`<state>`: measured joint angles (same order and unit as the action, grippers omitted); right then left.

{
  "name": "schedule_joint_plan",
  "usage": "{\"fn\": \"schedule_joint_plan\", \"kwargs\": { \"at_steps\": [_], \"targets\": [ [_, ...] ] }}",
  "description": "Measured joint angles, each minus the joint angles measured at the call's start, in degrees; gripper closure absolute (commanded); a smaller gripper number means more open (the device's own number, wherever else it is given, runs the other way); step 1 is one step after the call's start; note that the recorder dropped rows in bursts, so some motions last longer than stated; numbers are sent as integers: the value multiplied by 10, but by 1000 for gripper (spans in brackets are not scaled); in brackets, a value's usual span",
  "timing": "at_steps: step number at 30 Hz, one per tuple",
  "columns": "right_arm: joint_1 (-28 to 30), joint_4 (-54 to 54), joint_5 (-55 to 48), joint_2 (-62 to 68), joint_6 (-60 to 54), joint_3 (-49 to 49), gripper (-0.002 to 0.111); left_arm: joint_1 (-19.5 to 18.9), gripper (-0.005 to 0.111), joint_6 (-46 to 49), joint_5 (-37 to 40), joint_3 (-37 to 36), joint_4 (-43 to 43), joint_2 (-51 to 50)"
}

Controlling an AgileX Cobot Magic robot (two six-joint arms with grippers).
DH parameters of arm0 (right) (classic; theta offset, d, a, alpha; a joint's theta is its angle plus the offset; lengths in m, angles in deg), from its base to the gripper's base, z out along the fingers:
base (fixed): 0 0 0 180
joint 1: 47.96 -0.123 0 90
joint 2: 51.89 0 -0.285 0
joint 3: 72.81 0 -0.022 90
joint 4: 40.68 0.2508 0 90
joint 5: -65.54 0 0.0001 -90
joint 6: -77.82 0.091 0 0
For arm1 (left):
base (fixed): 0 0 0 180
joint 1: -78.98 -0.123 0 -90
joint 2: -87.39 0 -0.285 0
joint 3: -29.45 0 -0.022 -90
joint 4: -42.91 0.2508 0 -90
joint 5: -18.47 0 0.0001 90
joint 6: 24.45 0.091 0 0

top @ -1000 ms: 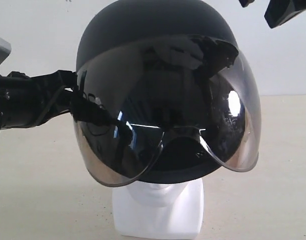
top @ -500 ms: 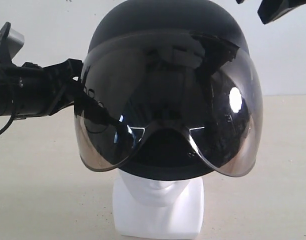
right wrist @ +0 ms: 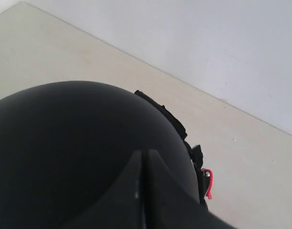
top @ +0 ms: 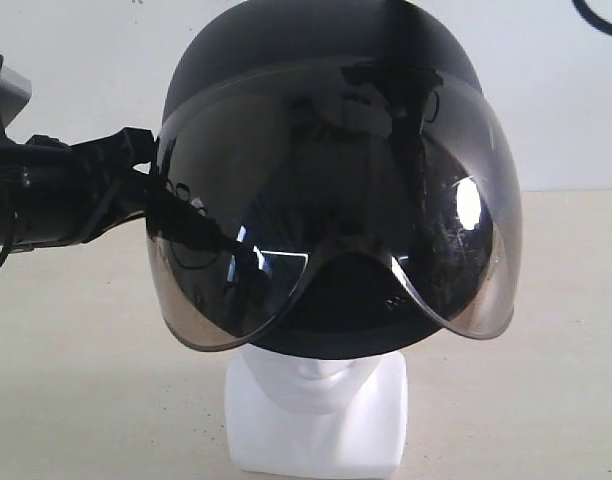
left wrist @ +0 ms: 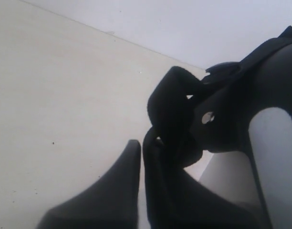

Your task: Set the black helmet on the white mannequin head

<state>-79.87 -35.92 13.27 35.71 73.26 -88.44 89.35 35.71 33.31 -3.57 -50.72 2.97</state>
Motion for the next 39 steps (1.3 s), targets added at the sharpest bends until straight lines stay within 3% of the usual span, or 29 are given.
{"fn": "schedule_joint_plan", "kwargs": {
  "at_steps": [15, 24, 39],
  "targets": [
    [0, 1, 15, 13, -8, -1, 108, 0, 102, 0, -2, 0, 4, 4],
    [0, 1, 14, 13, -13, -1, 108, 0, 67, 1, 2, 0, 11, 6],
    [0, -3, 6, 14, -17, -1, 108, 0, 65, 11, -16, -5, 51, 94]
  ]
}}
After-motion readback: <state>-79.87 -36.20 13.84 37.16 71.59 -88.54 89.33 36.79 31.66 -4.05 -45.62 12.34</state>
